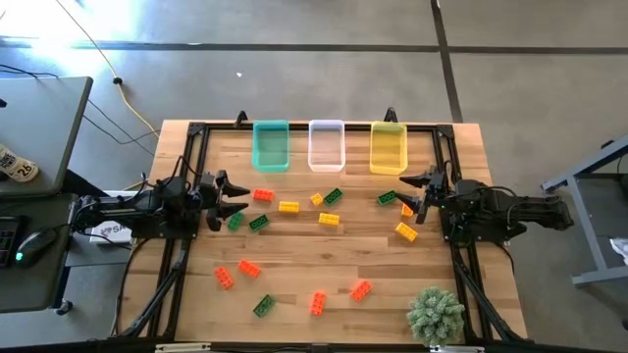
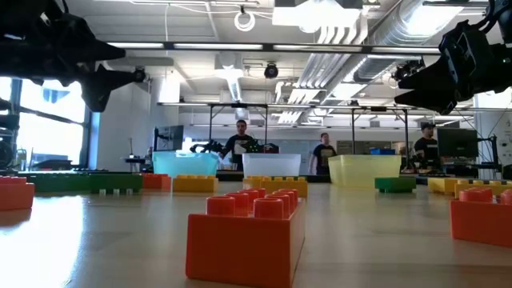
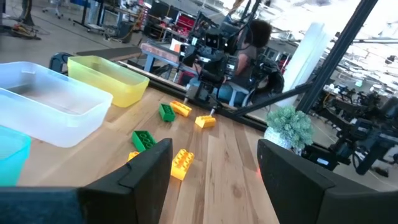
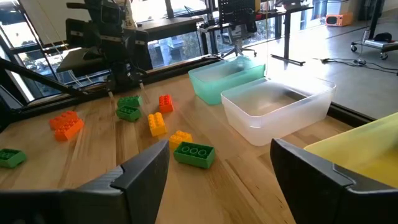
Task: Sort & place blocks by color
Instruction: Put the green game piece into the green bin
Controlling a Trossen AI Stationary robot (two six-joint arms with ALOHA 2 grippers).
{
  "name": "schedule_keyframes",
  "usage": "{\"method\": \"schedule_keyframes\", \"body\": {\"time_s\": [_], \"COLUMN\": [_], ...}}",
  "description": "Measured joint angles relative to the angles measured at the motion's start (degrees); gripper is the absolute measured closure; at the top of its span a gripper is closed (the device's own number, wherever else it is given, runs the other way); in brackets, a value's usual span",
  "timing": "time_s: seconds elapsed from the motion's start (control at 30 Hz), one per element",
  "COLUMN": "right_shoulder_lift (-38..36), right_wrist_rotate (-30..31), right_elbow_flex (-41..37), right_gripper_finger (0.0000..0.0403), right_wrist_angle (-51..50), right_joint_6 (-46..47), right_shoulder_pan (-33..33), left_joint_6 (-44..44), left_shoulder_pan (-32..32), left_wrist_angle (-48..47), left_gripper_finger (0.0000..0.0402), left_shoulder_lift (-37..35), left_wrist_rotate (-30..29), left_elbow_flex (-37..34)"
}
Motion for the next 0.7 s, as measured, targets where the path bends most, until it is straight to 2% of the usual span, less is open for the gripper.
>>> {"method": "schedule_keyframes", "body": {"time_s": [0.37,0.47,0.57,0.7], "right_shoulder_lift": [0.01,0.01,0.02,0.02], "right_wrist_rotate": [0.0,0.0,0.0,0.0], "right_elbow_flex": [0.01,0.0,0.02,0.01], "right_gripper_finger": [0.0135,0.0135,0.0135,0.0135], "right_wrist_angle": [0.0,0.0,0.0,0.0], "right_joint_6": [0.0,0.0,0.0,0.0], "right_shoulder_pan": [0.0,0.0,0.0,0.0], "left_joint_6": [-14.34,-14.56,-13.41,-6.46], "left_shoulder_pan": [0.02,0.02,0.02,0.02], "left_wrist_angle": [9.26,13.34,13.38,12.51], "left_gripper_finger": [0.0177,0.0177,0.0177,0.0177], "left_shoulder_lift": [0.0,-0.01,0.0,1.0], "left_wrist_rotate": [-7.45,-7.48,-8.22,-8.57], "left_elbow_flex": [0.0,0.52,3.11,8.16]}}
